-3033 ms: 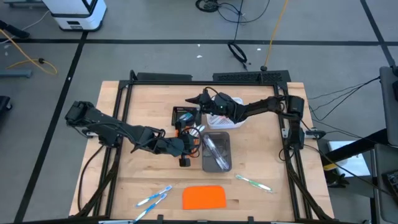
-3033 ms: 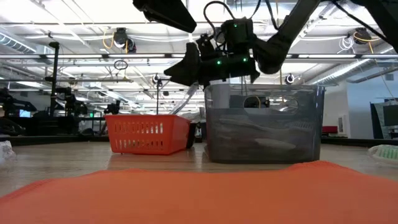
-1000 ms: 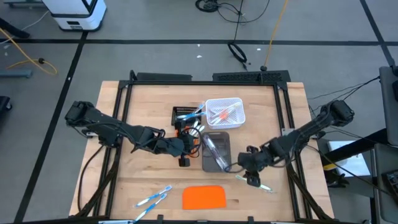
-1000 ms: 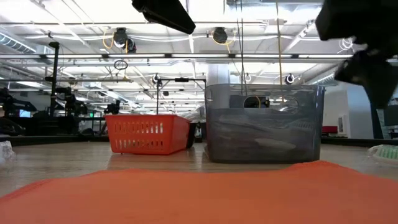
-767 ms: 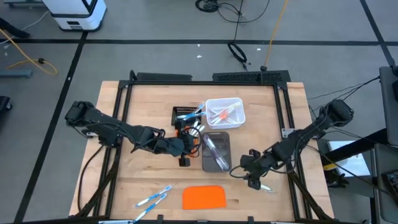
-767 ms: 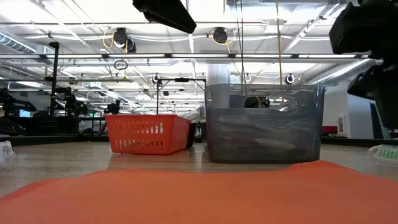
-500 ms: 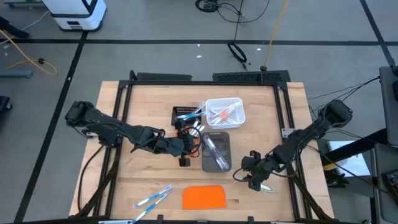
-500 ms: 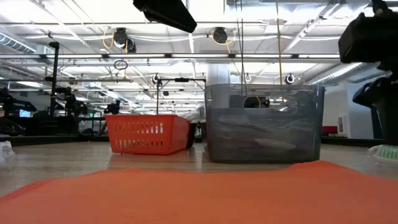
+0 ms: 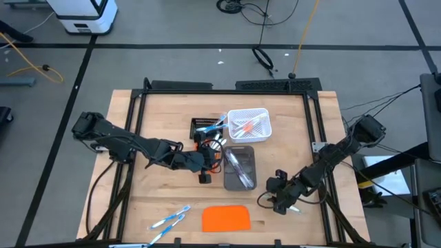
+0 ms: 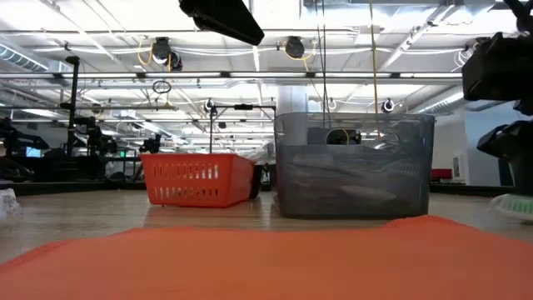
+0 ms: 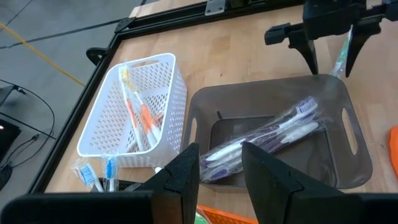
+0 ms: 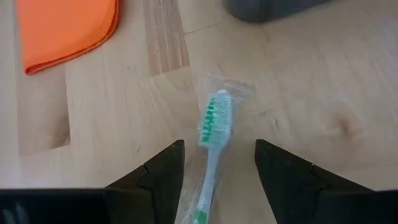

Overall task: Pick & Place Toothbrushes
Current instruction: Put the green toothbrush into the orange bin

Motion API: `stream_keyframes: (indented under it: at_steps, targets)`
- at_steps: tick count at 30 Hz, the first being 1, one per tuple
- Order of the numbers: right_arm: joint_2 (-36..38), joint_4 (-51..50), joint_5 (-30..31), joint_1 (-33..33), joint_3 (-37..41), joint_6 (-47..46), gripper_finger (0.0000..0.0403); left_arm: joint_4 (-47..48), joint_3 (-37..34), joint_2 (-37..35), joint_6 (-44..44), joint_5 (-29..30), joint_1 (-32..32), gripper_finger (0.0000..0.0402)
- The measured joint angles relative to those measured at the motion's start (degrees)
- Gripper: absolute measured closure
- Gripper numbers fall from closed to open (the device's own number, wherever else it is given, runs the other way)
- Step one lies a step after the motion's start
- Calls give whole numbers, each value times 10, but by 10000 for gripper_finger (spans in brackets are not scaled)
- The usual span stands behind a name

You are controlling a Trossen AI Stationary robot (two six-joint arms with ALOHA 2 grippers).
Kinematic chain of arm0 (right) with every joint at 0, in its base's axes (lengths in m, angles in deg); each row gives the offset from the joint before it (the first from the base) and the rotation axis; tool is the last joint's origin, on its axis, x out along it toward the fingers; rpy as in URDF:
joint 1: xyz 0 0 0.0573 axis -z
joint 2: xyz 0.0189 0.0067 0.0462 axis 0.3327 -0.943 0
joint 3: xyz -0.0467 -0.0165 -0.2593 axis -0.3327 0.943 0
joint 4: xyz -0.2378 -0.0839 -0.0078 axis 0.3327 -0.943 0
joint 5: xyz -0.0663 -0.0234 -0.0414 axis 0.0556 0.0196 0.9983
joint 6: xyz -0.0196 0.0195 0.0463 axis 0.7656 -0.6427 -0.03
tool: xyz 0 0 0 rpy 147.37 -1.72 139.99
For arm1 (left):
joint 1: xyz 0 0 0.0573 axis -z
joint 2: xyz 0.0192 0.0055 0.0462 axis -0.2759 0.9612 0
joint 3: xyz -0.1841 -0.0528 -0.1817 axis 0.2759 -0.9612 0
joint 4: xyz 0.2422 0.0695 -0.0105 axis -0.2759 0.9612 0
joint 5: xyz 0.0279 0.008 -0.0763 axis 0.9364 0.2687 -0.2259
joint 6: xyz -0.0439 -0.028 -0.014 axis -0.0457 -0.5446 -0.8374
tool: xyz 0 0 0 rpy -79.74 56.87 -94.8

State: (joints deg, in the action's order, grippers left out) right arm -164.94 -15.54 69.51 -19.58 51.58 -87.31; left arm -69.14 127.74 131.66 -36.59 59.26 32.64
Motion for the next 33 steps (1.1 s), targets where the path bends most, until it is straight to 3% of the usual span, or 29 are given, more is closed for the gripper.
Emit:
stream_keyframes:
  at_steps: [4,14,23,33]
  targets:
    - [-1,-3,6,-4,0,2,247,0,0,0,0,0,0,279]
    - [-4,-3,9,-4,0,15,391,0,0,0,0,0,0,279]
    - [38,-10,-34,-5,1,39,398,-4,0,0,1,0,-4,279]
    - [187,12,57,-3,1,175,401,-20,0,0,0,0,-13,279]
